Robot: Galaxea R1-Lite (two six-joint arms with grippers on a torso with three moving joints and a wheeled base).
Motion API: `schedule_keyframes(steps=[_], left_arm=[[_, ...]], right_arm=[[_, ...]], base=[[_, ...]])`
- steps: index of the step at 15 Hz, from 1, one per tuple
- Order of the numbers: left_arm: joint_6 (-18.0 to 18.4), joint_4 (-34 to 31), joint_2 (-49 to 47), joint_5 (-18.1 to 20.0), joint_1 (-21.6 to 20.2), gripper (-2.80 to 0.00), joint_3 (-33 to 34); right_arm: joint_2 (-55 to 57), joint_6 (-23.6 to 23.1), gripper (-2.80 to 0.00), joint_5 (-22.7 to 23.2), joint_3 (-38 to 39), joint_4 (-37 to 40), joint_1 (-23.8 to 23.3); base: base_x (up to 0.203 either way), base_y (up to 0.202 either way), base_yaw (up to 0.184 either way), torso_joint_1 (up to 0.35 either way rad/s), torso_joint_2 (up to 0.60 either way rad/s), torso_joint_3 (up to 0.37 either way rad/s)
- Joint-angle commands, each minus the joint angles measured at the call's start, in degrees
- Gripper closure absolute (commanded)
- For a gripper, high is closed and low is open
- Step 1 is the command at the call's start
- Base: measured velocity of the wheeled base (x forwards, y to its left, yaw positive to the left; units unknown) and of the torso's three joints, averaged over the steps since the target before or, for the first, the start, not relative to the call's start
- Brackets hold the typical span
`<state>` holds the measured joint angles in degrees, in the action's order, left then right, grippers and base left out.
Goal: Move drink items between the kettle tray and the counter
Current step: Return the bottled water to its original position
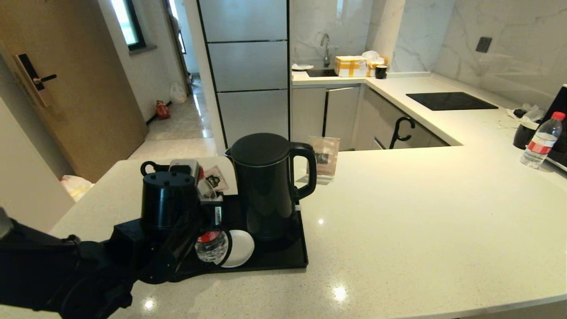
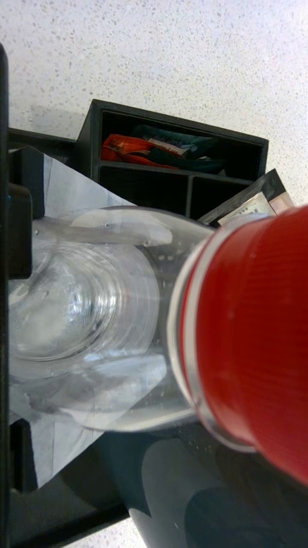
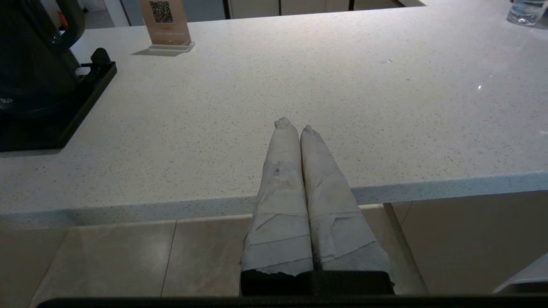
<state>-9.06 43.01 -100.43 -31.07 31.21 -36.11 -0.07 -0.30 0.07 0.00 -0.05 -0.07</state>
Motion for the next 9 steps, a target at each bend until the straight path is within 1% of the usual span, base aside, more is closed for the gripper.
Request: schedule_keyframes(steps=[1,2,4,5,7,8,9], left_arm=[[-0.08,2.25,-2.31,-2.64,1.89,0.0,-0.23],[-0.08,3.99,-3.67,-4.68,3.36,0.0,-0.34],[-0.1,4.36,-3.81,-5.04,3.54,0.0,-0.39],[-0.16,6.6,-4.23,-6.5,4.53,0.0,-0.45],[-0.29,6.72,-4.26,-6.72,4.65,0.0,-0.36],[-0.81,7.0,-4.3,-8.43,6.16,0.0,0.39],[-1.14,7.18,-4.33,-9.27,6.67,0.0,0.78]], right_arm=[[0.07,-0.05,0.0,0.01,0.09,0.05,-0.01],[0.07,-0.05,0.0,0.01,0.09,0.05,-0.01],[0.07,-0.05,0.0,0.01,0.0,0.05,-0.01],[0.07,-0.05,0.0,0.01,0.0,0.05,-0.01],[0.07,-0.05,0.0,0.01,0.06,0.05,-0.08],[0.07,-0.05,0.0,0.01,0.09,0.05,-0.1],[0.07,-0.05,0.0,0.01,0.09,0.05,-0.1]], base=[[0.0,0.0,0.0,0.0,0.0,0.0],[0.0,0.0,0.0,0.0,0.0,0.0],[0.0,0.0,0.0,0.0,0.0,0.0],[0.0,0.0,0.0,0.0,0.0,0.0],[0.0,0.0,0.0,0.0,0.0,0.0],[0.0,0.0,0.0,0.0,0.0,0.0],[0.0,0.0,0.0,0.0,0.0,0.0]])
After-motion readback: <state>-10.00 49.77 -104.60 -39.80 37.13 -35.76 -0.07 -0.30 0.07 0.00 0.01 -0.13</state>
